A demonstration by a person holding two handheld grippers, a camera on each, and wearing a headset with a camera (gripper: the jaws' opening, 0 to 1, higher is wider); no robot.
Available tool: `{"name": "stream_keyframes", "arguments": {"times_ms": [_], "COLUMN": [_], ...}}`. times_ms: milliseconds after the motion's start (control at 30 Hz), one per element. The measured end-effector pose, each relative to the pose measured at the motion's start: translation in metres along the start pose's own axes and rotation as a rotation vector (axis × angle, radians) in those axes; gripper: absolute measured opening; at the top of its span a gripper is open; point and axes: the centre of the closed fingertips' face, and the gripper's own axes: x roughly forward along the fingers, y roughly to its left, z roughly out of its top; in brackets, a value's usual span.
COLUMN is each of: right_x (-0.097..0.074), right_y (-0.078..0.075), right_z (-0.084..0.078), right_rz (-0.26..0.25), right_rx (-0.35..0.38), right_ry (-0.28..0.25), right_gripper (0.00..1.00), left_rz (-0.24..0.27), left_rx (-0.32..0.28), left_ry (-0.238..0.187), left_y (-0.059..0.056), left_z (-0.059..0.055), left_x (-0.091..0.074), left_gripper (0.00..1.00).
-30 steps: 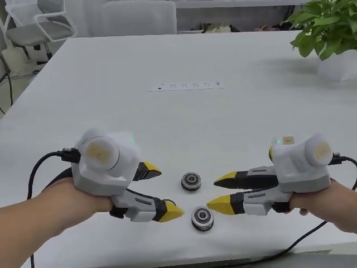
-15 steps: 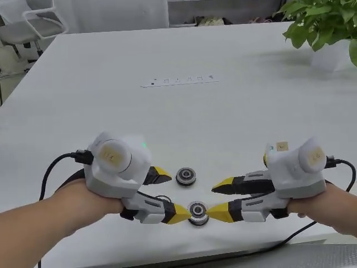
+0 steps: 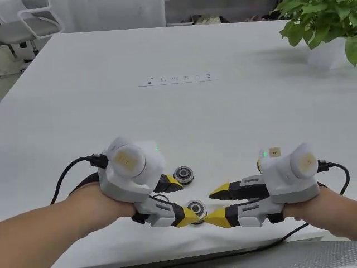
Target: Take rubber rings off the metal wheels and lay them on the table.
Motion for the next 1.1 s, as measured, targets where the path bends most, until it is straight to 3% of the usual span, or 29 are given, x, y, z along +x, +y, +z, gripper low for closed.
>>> {"name": "stream_keyframes", "arguments": {"times_ms": [267, 400, 733, 1000, 1100], "right_x": [-0.001, -0.002, 0.000, 0.001, 0.003], "right_y": [0.001, 0.002, 0.001, -0.001, -0.001], "right_z": [-0.004, -0.005, -0.010, -0.013, -0.013], "right_rz": [-0.003, -0.002, -0.006, -0.011, -0.010], "right_rx": [0.005, 0.004, 0.010, 0.018, 0.016], "right_ry": [0.004, 0.006, 0.013, 0.012, 0.011], "right_gripper": [0.32, 0.32, 0.32, 0.31, 0.31], "left_rz": [-0.020, -0.023, -0.015, 0.020, 0.032], "left_rx": [-0.017, 0.002, 0.014, 0.055, 0.109], "left_ry": [0.008, 0.028, 0.048, 0.043, 0.045], "left_y": [-0.005, -0.006, -0.005, 0.000, -0.001], "left_z": [-0.001, -0.005, -0.008, -0.006, -0.006], "left_x": [0.007, 0.010, 0.015, 0.015, 0.015], "left_gripper": [0.27, 0.20, 0.15, 0.08, 0.08]}}
